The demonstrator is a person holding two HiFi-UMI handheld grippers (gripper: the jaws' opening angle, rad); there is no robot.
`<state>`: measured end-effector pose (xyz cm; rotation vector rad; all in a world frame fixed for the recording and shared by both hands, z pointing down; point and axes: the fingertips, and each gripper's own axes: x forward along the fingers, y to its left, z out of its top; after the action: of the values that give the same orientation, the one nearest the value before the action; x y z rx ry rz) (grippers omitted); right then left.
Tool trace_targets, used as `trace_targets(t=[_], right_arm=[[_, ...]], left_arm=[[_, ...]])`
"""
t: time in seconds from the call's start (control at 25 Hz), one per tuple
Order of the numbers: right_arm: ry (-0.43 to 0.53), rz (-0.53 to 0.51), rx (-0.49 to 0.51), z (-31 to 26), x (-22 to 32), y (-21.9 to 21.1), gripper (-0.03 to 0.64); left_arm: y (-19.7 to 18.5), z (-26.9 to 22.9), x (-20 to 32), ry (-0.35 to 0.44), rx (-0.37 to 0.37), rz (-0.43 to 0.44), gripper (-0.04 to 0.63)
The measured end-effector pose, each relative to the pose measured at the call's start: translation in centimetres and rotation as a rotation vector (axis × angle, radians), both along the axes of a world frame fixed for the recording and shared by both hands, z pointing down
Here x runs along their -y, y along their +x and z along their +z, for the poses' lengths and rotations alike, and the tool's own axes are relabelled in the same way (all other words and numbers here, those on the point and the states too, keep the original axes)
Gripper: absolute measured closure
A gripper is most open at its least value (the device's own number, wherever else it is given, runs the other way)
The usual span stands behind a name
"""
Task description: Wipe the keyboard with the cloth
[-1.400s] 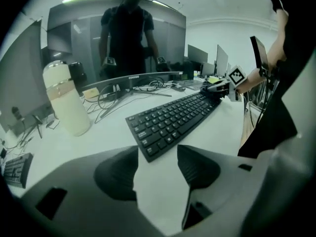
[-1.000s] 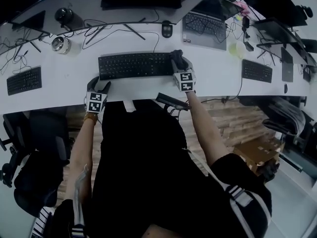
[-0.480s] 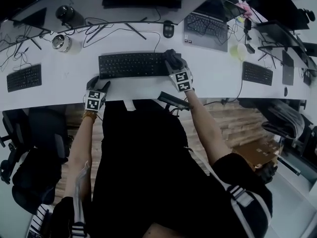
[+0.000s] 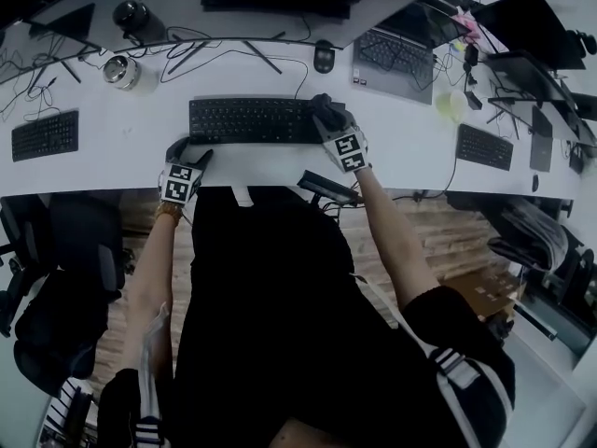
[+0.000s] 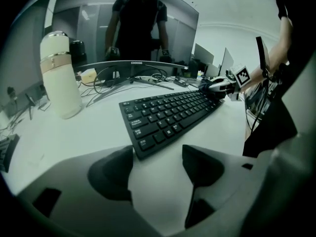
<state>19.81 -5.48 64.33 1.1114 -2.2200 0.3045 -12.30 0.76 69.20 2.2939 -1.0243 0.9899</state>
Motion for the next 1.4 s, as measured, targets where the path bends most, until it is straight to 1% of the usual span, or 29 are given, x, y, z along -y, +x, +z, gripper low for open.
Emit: trace_targets(t=[0.12,0.2,0.32,0.52,0.68,0.8,1.04,1.12,1.28,1.4], right_arm=[[-0.003,-0.020,0.001,0.0,-0.1,-0.3,0.502],[-0.003,-0.062,-0.001,0.0,-0.4,-1.2,0.503],[0.009,-0.119,-0.033,-0.1,-0.2,-2.3,0.506],[0.015,-0.161,-0.036,-0.1,-0.2,-3.2,0.508],[0.015,-0.228,-0.034,-0.1,0.0,-5.0,0.509],[0.012,-0.280,-0.026,-0.1,0.1,-6.8,0.508],[0.024,-0.397,-0.048,0.1,0.5,-10.3,0.508],[0.033,-0.418,-0.064,0.1,0.6,-10.7,0.508],[0.042,-0.427,-0.075,-0.1,0.6,-10.9,0.508],[0.043,-0.468,-0.088,0.1,0.6,-12.4,0.508]], left_arm=[[0.2,0.1,-0.2,0.003,0.002,0.005,0.280],[0.2,0.1,-0.3,0.004,-0.004,0.004,0.270],[0.4,-0.1,-0.2,-0.002,-0.023,-0.012,0.265],[0.3,0.0,-0.3,0.000,0.000,-0.006,0.265],[0.3,0.0,-0.1,0.007,-0.003,-0.023,0.265],[0.3,0.0,-0.2,0.008,-0.004,-0.018,0.265],[0.4,-0.1,-0.2,0.017,-0.004,-0.019,0.262],[0.4,0.0,-0.3,0.020,-0.008,-0.028,0.261],[0.5,-0.1,-0.2,0.020,-0.013,-0.038,0.261],[0.5,0.0,-0.1,0.022,-0.013,-0.045,0.260]])
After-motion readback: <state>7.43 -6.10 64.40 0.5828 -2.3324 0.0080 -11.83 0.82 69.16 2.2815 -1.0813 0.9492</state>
